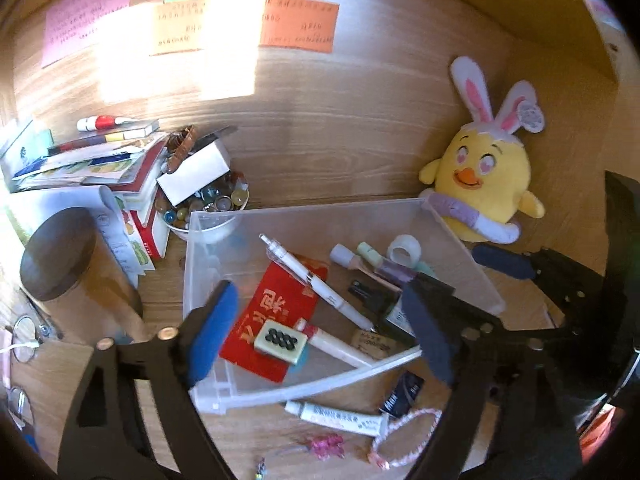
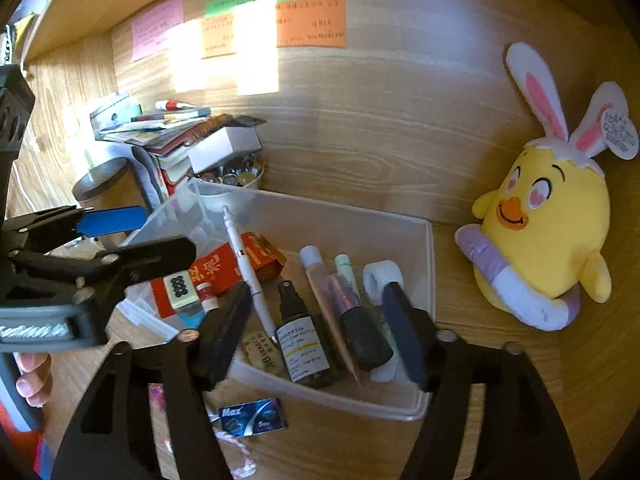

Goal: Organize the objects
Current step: 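Lower the pen and purple bottle into the clear box and open both grippers, then close the left gripper on the pink keychain while the right moves toward the braided bracelet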

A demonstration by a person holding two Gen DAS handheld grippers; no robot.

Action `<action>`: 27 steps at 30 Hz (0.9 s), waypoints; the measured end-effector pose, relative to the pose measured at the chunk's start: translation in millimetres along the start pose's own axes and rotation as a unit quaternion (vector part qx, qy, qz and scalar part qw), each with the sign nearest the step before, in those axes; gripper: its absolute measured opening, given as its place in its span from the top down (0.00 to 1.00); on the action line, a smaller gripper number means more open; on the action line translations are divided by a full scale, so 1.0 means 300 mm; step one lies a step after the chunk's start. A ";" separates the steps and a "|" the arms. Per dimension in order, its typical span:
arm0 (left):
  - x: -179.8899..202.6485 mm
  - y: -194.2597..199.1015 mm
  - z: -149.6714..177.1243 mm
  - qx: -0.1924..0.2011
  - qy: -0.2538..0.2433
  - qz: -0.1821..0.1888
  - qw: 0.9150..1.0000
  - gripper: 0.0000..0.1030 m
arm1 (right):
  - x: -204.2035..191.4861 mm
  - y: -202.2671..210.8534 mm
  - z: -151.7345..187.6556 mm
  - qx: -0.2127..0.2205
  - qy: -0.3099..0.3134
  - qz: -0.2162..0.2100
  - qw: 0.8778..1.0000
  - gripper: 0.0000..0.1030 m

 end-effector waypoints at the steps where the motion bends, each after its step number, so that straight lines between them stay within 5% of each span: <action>1: 0.002 0.016 -0.001 0.006 -0.003 -0.005 1.000 0.12 | -0.003 0.008 -0.002 0.003 0.000 0.000 1.000 0.30; 15: 0.018 0.198 0.069 0.032 -0.056 -0.012 0.998 0.05 | -0.048 0.115 0.059 0.012 0.008 0.002 1.000 0.25; 27: -0.060 0.215 0.257 -0.026 -0.064 -0.022 0.997 0.04 | -0.075 0.185 0.163 -0.007 0.000 -0.021 1.000 0.25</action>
Point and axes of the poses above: each gripper's, at about its wrist camera, not at the fingertips, and y roughly against the way its jaws point, x to its right, z to its underside, the point moved 7 cm from there along -y, roughly the way its jaws point, and after that the axes turned 13 degrees about x, right-handed, at the moved point
